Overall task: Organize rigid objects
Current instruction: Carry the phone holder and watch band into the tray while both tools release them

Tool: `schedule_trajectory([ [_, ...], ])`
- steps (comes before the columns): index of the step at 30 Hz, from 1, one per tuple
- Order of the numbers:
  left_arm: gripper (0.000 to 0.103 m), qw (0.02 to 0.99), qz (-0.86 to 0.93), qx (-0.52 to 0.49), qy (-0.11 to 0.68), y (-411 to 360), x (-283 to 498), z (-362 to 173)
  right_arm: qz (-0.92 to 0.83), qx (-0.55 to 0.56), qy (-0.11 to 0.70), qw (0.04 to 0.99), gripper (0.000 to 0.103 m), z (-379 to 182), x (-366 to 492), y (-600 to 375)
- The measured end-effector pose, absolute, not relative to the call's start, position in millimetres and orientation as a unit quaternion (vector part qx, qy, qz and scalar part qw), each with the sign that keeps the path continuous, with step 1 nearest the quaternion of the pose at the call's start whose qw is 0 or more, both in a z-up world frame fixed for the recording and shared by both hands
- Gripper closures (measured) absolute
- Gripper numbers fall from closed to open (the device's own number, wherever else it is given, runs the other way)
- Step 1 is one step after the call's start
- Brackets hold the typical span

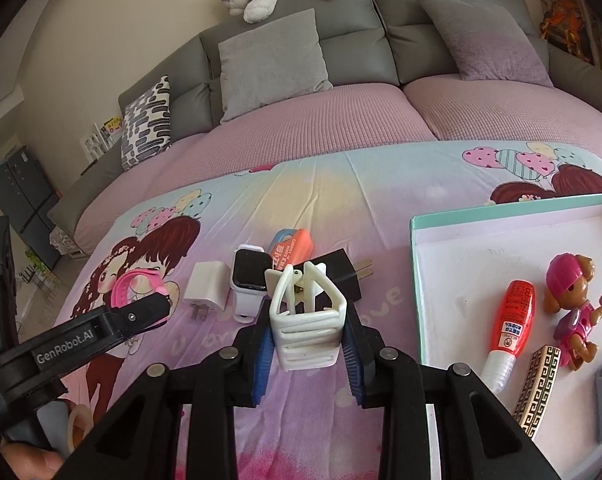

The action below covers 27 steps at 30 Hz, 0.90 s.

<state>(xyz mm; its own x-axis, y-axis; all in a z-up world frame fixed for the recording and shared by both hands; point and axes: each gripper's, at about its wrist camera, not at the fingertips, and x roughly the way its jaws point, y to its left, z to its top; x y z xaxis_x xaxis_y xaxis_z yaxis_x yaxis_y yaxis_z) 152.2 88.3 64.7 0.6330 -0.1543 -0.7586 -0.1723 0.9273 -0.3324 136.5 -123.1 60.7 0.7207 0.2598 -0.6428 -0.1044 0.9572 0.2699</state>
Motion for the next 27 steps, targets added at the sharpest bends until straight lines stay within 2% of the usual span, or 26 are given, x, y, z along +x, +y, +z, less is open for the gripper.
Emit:
schedule_trajectory([
  [6, 0.041, 0.897, 0.001, -0.191, 0.398, 88.6, 140.6, 85.6, 0.088, 0.085, 0.322, 0.939, 0.07, 80.3, 127.1, -128.8],
  [17, 0.041, 0.9, -0.024, -0.175, 0.398, 62.6, 143.8, 94.4, 0.038, 0.068, 0.306, 0.949, 0.07, 93.7, 122.5, -162.7],
  [27, 0.041, 0.896, -0.079, -0.144, 0.412, 3.7, 154.7, 97.9, -0.038, 0.139, 0.324, 0.935, 0.07, 92.5, 120.0, -245.0],
])
